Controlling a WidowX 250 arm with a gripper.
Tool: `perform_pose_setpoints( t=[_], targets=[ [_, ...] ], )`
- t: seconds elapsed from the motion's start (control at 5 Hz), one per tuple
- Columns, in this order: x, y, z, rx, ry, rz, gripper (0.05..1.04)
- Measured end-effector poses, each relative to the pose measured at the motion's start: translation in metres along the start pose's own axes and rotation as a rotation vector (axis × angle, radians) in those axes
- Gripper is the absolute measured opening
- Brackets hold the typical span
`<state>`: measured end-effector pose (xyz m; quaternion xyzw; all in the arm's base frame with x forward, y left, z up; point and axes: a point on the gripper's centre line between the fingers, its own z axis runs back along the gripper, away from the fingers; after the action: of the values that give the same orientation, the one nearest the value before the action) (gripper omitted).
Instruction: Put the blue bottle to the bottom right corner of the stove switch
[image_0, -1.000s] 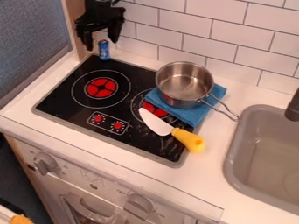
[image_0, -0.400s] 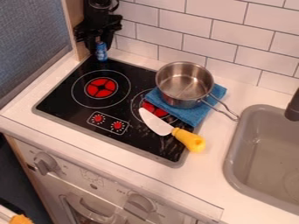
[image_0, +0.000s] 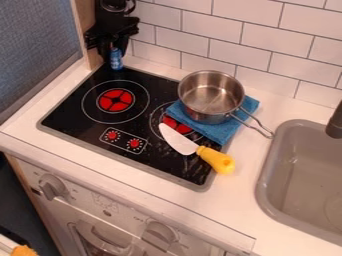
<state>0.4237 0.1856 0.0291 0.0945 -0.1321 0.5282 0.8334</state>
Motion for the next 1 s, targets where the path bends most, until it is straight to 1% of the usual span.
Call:
perform_pose_setpoints(
  t=[0.2,0.4,0.6,0.8,1.0],
  targets=[
    [-0.003,0.002,0.002,0.007,0.011,0.016,0.403],
    [-0.002,-0.004,0.026,-0.007,-0.024,0.028,0.403],
    [0.0,-0.007,0.063,-0.056,-0.07,0.059,0.403],
    [-0.011,-0.002,0.081,-0.088,-0.065,0.073,0.403],
    [-0.042,-0.003,0.1,-0.126,-0.051,0.028,0.403]
  ],
)
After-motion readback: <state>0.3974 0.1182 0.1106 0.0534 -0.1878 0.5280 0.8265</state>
